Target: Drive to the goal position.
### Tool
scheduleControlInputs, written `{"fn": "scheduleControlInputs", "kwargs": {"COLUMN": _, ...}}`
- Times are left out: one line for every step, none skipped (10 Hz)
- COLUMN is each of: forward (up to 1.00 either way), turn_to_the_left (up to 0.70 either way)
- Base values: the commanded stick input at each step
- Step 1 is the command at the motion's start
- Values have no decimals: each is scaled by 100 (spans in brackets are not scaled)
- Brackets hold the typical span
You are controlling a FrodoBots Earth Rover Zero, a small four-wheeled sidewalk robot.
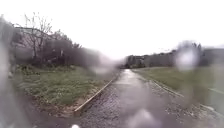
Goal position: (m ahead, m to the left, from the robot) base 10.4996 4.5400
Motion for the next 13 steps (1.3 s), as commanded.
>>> {"fn": "scheduleControlInputs", "kwargs": {"forward": 0, "turn_to_the_left": -70}}
{"fn": "scheduleControlInputs", "kwargs": {"forward": 0, "turn_to_the_left": -70}}
{"fn": "scheduleControlInputs", "kwargs": {"forward": 0, "turn_to_the_left": -70}}
{"fn": "scheduleControlInputs", "kwargs": {"forward": 0, "turn_to_the_left": -70}}
{"fn": "scheduleControlInputs", "kwargs": {"forward": 0, "turn_to_the_left": -70}}
{"fn": "scheduleControlInputs", "kwargs": {"forward": 0, "turn_to_the_left": -70}}
{"fn": "scheduleControlInputs", "kwargs": {"forward": 0, "turn_to_the_left": -24}}
{"fn": "scheduleControlInputs", "kwargs": {"forward": 0, "turn_to_the_left": 0}}
{"fn": "scheduleControlInputs", "kwargs": {"forward": 0, "turn_to_the_left": 0}}
{"fn": "scheduleControlInputs", "kwargs": {"forward": 0, "turn_to_the_left": 0}}
{"fn": "scheduleControlInputs", "kwargs": {"forward": 0, "turn_to_the_left": 0}}
{"fn": "scheduleControlInputs", "kwargs": {"forward": 0, "turn_to_the_left": 0}}
{"fn": "scheduleControlInputs", "kwargs": {"forward": 0, "turn_to_the_left": 0}}
